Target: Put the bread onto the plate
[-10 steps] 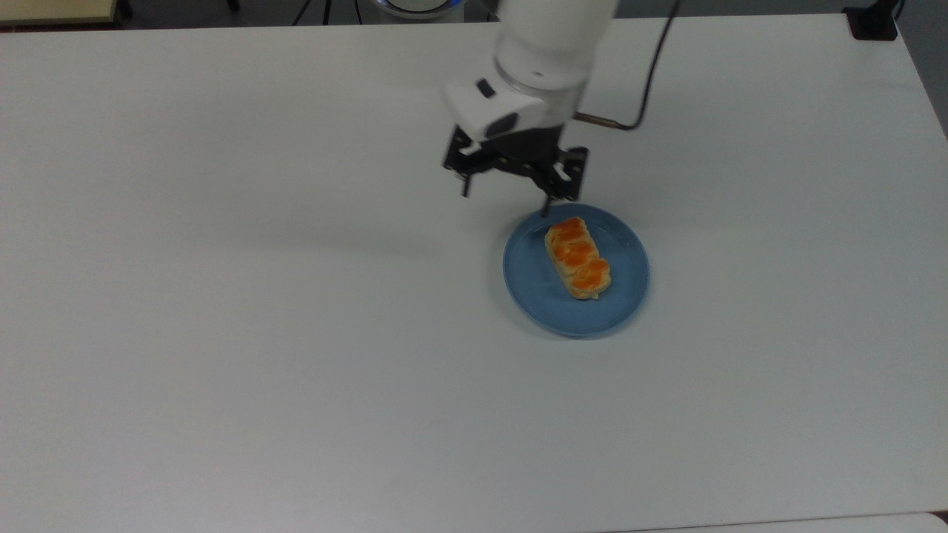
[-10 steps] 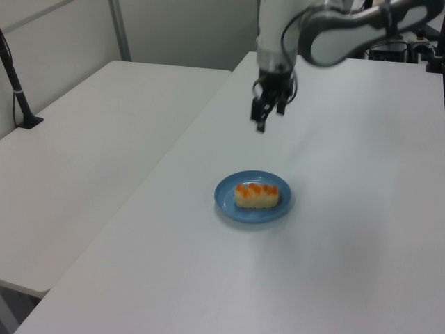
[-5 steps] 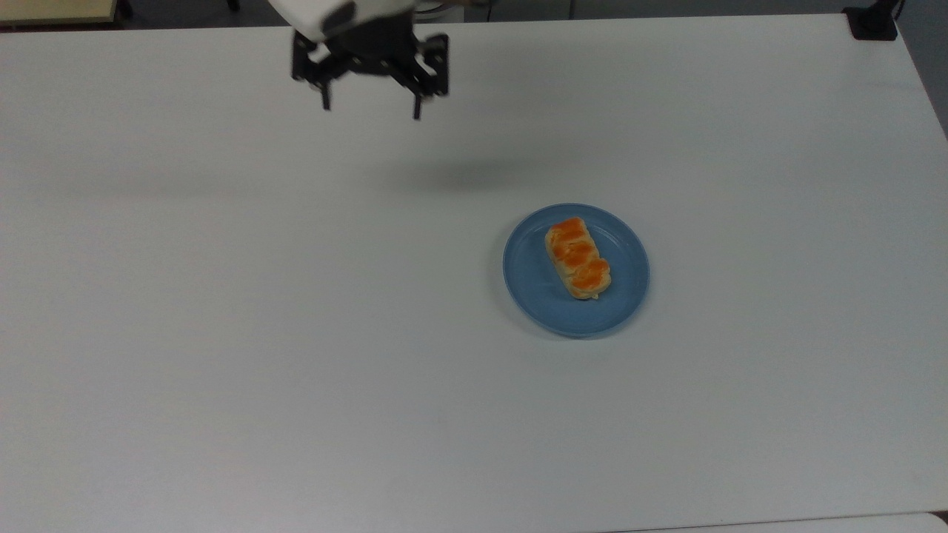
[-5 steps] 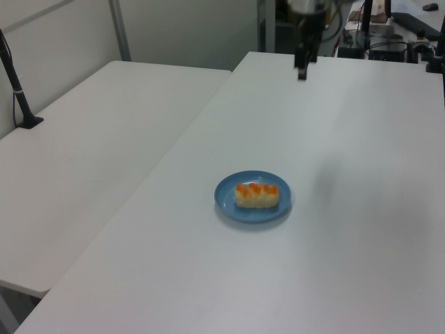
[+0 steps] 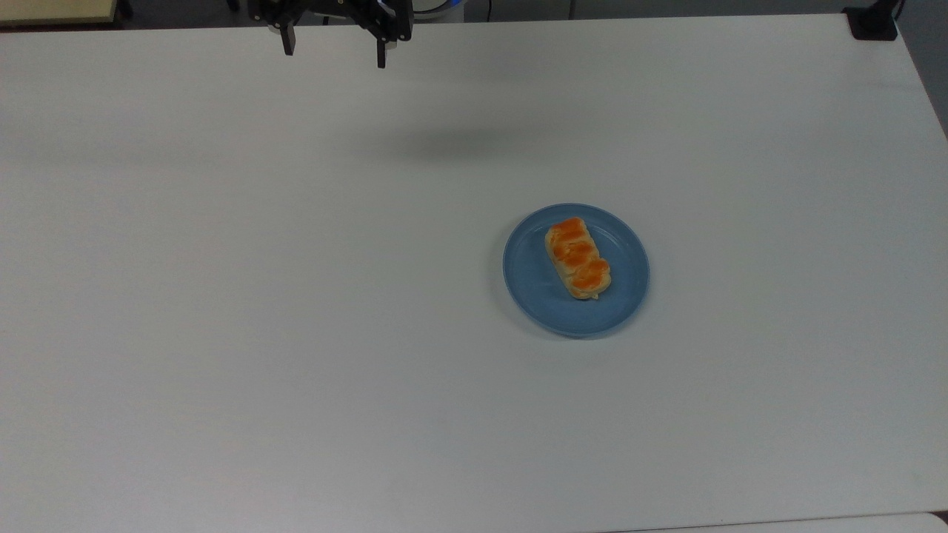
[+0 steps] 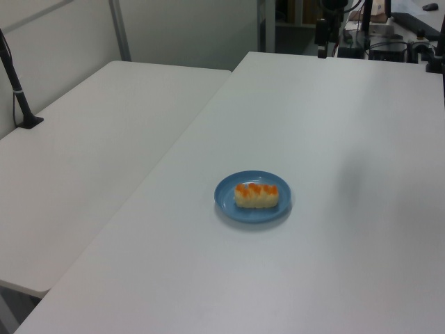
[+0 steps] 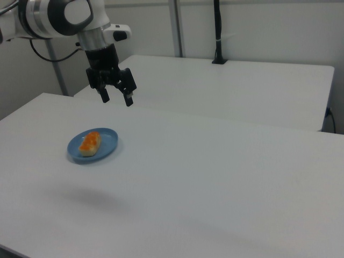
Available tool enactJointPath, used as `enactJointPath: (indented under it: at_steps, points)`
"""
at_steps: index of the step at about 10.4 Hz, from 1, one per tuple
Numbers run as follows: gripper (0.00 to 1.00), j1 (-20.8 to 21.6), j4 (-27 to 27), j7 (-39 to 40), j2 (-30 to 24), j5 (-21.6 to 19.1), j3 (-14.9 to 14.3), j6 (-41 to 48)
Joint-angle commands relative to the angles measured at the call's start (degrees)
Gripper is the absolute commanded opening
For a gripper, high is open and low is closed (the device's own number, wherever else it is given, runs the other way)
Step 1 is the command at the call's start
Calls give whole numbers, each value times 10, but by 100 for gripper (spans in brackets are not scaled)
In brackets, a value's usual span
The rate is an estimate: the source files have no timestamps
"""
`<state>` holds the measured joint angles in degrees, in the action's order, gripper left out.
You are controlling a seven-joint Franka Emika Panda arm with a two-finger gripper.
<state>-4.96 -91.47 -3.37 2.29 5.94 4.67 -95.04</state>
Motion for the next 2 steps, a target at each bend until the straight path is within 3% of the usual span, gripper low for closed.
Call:
enactJointPath:
  at_steps: [1, 2]
  points:
    - [100, -5, -10, 5, -13, -8, -2, 12]
    - [100, -5, -4, 5, -12, -8, -2, 20]
